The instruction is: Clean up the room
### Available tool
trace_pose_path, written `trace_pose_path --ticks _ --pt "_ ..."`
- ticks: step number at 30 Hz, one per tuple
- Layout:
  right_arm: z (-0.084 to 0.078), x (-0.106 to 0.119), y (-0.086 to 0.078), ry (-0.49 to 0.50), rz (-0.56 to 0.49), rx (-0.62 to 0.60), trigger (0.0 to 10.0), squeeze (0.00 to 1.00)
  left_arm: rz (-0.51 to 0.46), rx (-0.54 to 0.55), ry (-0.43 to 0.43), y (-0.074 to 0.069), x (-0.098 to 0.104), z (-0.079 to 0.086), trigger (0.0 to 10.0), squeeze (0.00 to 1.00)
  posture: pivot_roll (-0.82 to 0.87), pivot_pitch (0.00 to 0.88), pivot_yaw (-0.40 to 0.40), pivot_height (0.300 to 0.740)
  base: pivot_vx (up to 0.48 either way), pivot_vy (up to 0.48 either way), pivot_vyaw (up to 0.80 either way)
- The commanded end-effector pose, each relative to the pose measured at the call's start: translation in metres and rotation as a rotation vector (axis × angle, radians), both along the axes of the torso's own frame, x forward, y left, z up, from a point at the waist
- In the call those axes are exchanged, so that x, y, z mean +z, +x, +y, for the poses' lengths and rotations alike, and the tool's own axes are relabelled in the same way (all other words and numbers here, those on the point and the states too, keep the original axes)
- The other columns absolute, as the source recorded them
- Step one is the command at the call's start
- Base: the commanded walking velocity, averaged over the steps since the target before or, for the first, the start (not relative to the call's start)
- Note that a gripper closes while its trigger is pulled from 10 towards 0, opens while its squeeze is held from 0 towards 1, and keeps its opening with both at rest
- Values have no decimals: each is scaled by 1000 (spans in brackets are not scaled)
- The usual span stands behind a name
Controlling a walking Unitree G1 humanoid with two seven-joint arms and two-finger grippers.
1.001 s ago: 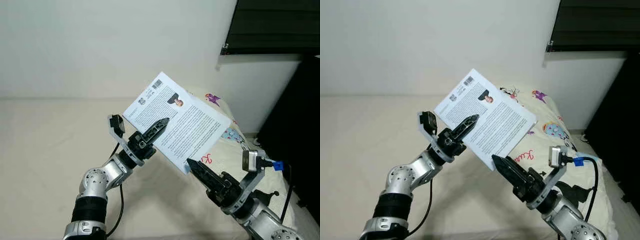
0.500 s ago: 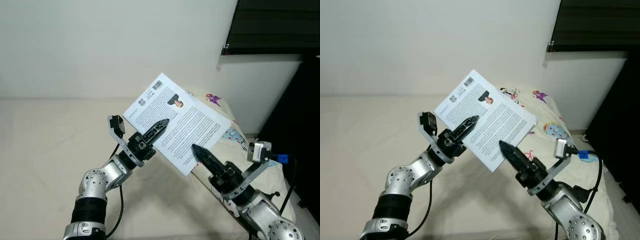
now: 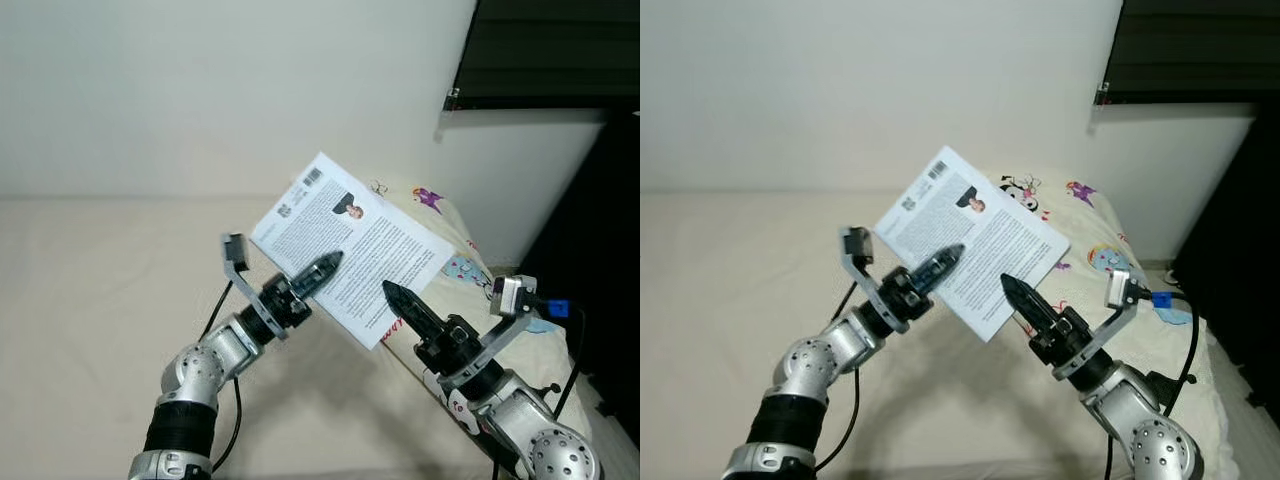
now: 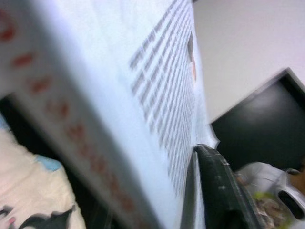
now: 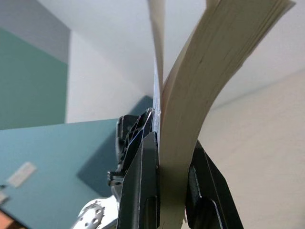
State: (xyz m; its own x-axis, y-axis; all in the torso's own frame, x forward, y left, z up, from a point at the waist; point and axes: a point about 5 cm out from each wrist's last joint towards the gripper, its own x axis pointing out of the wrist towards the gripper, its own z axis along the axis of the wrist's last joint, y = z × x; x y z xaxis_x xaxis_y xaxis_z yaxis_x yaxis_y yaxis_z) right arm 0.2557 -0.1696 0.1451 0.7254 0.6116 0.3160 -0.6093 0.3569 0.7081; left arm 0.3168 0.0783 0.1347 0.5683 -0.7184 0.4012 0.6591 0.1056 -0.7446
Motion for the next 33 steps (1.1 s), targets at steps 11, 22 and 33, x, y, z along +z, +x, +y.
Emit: trace_pose_path --ticks 11,22,33 --pt "-25 -54 17 -290 202 -241 0 0 613 430 429 -28 -132 69 10000 1000 17 0 -9 740 0 0 0" --pt "-36 -156 -10 -849 526 -255 0 0 1051 582 1074 -136 -216 131 10000 0 46 0 -15 740 0 0 432" --pt "-25 -159 -1 -873 459 -253 0 0 1006 552 1155 -140 -219 129 10000 0 49 0 -9 740 -259 0 769"
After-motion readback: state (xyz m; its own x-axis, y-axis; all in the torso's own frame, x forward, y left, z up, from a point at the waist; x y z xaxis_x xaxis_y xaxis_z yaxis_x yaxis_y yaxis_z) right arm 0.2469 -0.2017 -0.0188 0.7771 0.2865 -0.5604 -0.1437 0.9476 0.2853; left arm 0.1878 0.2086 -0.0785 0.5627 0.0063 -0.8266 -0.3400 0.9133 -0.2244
